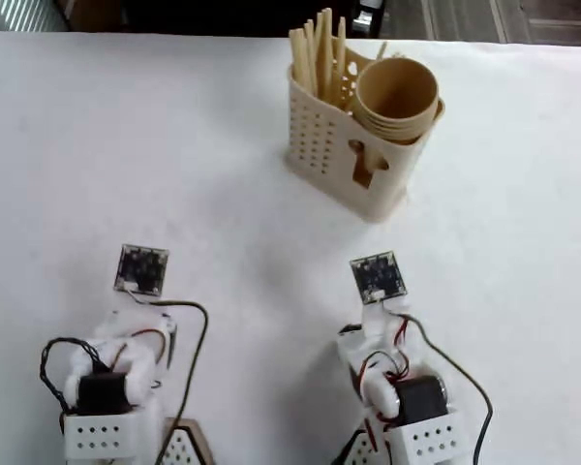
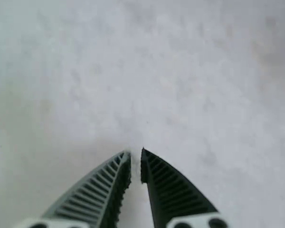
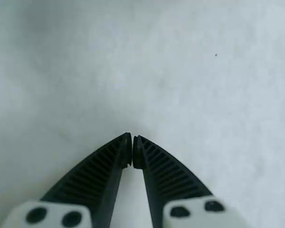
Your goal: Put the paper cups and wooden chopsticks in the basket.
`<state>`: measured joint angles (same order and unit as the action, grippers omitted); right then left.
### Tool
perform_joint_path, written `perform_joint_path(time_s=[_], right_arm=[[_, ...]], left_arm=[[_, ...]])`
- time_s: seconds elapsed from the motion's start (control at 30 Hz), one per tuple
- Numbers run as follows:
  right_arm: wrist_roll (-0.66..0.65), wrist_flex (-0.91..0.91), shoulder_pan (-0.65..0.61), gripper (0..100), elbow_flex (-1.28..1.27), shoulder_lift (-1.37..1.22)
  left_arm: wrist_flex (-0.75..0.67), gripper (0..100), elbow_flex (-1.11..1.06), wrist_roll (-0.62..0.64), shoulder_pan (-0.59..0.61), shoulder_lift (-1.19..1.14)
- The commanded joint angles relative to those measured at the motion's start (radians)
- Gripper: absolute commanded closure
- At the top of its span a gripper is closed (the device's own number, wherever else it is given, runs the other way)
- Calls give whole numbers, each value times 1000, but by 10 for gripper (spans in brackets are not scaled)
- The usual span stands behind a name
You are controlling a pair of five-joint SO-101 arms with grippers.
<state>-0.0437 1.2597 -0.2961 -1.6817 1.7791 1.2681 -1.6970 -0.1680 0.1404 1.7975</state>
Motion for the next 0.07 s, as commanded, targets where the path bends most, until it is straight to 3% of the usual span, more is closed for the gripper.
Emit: perform_joint_path(time_s=[0.0, 0.03], right_arm=[[11, 7, 5, 980, -9, 21], [11, 7, 5, 980, -9, 21]], left_arm=[[2, 943, 3, 2, -8, 7], [2, 943, 3, 2, -8, 7]])
